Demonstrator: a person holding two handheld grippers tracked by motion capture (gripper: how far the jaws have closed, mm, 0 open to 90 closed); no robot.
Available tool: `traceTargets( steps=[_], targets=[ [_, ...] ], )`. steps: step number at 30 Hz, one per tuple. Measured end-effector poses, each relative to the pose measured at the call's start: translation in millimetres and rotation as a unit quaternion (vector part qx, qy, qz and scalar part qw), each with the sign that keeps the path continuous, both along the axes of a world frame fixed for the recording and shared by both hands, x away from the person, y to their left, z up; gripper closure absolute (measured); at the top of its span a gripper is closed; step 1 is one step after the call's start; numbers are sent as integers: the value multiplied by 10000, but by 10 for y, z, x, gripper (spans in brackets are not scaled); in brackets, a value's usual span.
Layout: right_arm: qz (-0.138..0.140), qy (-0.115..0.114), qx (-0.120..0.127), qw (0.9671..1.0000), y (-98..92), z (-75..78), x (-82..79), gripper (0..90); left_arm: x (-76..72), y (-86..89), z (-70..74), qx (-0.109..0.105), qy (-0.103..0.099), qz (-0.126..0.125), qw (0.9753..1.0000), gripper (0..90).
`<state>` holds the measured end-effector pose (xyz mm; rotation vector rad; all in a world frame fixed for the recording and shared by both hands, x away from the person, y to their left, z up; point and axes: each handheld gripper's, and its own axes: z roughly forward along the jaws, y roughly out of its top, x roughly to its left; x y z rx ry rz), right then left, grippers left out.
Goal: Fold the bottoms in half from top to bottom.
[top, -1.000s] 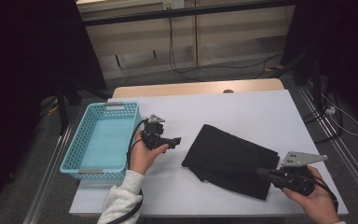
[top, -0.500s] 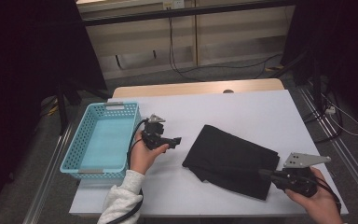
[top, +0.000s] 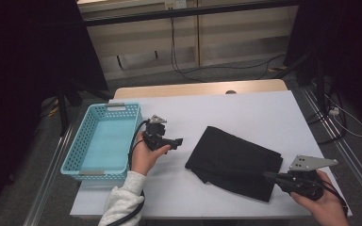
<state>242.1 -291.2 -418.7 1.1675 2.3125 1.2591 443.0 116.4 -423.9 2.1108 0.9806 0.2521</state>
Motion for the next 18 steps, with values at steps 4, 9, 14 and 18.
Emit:
traceTargets(
  steps=[4,9,14,18],
  targets=[
    [2,-10,-1,10000,-6,2,-8,900,2,-5,1,9,-10,-3,10000,135],
    [14,-10,18,10000,-14,14,-28,900,4,-20,-4,8,1,-16,10000,135],
    [7,-16,26,10000,-35,24,-63,900,6,-31,-3,-7,-9,-24,10000,135],
    [-10,-35,27,10000,-61,33,-94,900,6,-40,-2,0,-9,-22,10000,135]
  ],
)
